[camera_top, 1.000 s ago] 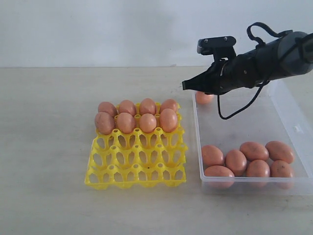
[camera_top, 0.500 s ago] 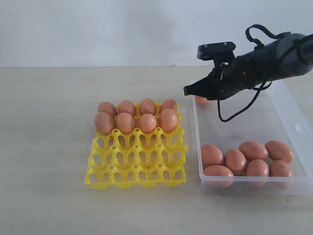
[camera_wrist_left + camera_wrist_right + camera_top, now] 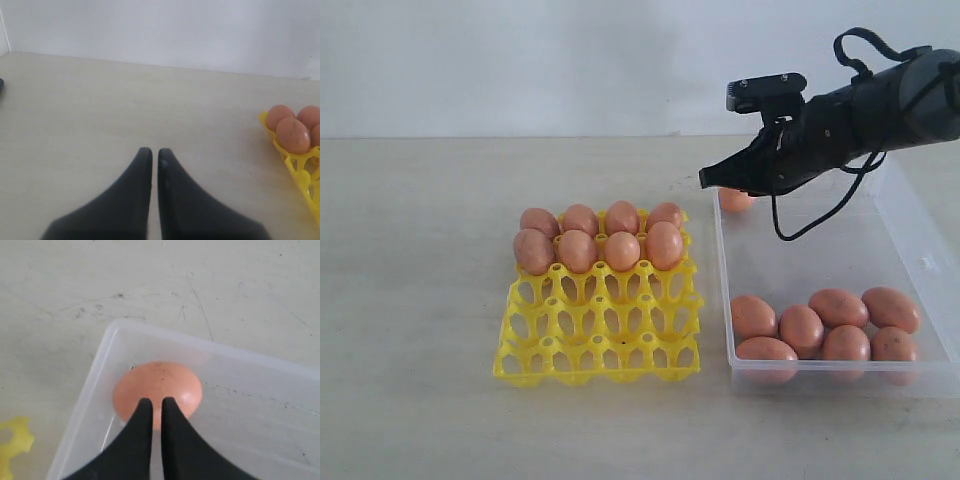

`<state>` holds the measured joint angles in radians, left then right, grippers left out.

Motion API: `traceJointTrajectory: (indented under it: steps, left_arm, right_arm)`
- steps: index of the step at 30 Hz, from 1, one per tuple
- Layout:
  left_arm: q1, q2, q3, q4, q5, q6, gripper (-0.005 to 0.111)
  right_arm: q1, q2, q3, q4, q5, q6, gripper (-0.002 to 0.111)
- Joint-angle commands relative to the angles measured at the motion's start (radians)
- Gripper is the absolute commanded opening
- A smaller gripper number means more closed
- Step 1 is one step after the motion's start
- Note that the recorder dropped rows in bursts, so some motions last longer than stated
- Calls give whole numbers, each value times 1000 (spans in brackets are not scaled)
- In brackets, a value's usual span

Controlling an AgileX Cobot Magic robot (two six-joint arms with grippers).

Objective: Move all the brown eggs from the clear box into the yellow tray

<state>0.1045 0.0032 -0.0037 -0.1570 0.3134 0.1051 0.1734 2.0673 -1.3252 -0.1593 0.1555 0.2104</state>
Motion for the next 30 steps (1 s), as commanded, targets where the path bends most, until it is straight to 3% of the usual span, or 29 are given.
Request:
traceJointTrajectory:
  steps: [1,13,30]
  left_arm:
    - [3,-3,4,-1,-2,4,4]
    - [3,-3,4,-1,-2,4,4]
    - [3,-3,4,-1,-2,4,4]
  right_arm:
    - [-1,29,-1,22,-102,-6,0]
    - [-1,85,-3,24,-284,19,0]
    - [-1,35,-1,19,-102,11,0]
